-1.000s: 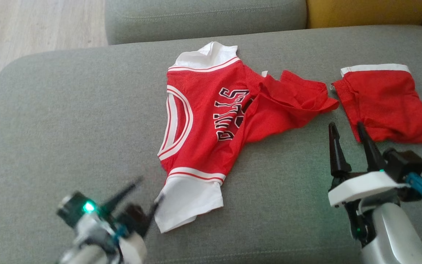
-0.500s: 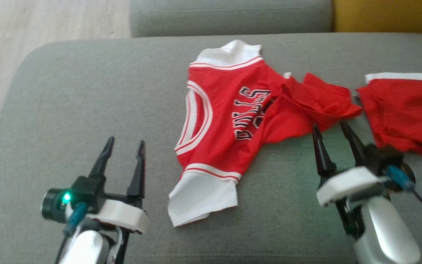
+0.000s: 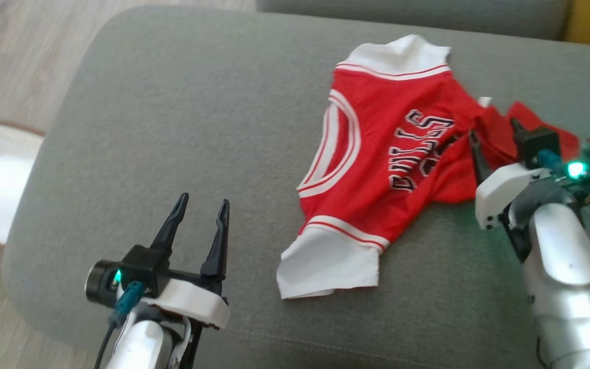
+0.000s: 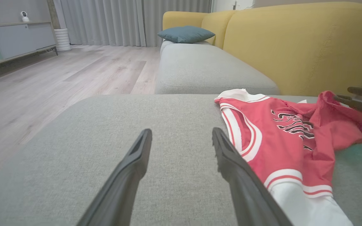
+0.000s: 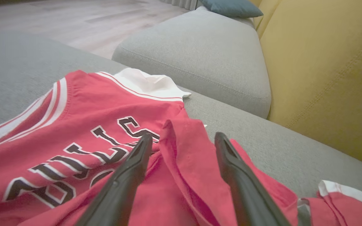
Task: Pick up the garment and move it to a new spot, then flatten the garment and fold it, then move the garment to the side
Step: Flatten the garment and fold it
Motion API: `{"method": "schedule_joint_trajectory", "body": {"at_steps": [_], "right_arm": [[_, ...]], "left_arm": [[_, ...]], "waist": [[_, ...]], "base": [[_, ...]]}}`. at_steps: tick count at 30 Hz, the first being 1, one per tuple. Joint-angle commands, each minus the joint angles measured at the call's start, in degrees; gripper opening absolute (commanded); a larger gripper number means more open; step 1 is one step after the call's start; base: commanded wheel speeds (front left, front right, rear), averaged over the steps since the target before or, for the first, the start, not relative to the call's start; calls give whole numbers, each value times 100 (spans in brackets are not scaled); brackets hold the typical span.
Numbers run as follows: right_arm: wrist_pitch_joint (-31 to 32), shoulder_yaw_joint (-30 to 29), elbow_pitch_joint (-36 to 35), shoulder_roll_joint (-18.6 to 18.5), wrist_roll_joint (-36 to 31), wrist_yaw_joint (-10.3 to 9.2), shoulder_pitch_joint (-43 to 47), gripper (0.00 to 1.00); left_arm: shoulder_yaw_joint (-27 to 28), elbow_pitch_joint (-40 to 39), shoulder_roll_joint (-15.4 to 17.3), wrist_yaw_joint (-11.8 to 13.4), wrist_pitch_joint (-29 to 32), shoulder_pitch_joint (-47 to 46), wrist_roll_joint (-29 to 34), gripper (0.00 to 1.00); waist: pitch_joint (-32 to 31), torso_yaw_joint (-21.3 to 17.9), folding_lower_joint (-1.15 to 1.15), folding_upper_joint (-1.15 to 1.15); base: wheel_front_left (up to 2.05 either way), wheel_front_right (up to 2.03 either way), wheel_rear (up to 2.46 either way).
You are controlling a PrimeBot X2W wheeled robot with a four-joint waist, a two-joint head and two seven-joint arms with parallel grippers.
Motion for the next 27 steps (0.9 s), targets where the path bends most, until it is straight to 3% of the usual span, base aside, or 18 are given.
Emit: {"method": "schedule_joint_trajectory", "body": {"at_steps": [1,7,8,9,10,18,24,27], "right_arm": [[-7,55,-76,-17,-125,-5,-291,100],[-146,-269,469,-45,-566,-5,-623,100],[-183,-306,544,-40,-617,-5,-670,96],[-229,-344,604,-36,-671,-5,-719,9],[-285,-381,654,-31,-723,-5,-765,0],[-883,-560,858,135,-623,-5,-827,0],[-1033,-82,775,208,276,-5,-388,0],[-958,338,428,-4,772,-5,-34,0]], "left_arm": [[259,-159,-14,-42,-31,-277,69,100],[409,-89,-125,-191,-31,-312,158,100],[434,-85,-139,-207,-31,-319,172,100],[455,-80,-151,-222,-31,-324,185,100],[466,-72,-163,-240,-31,-331,199,100],[591,-20,-221,-322,-31,-302,273,100],[736,-3,-239,-353,-31,-128,263,100],[772,-2,-245,-370,-31,-63,282,100]], "waist": [[140,171,0,0],[255,297,0,0],[269,295,0,0],[281,287,0,0],[289,274,0,0],[100,-89,0,0],[-223,-570,0,0],[-327,-797,0,0]], "base": [[0,0,0],[0,0,0],[0,0,0],[0,0,0],[0,0,0],[0,0,0],[0,0,0],[0,0,0]]}}
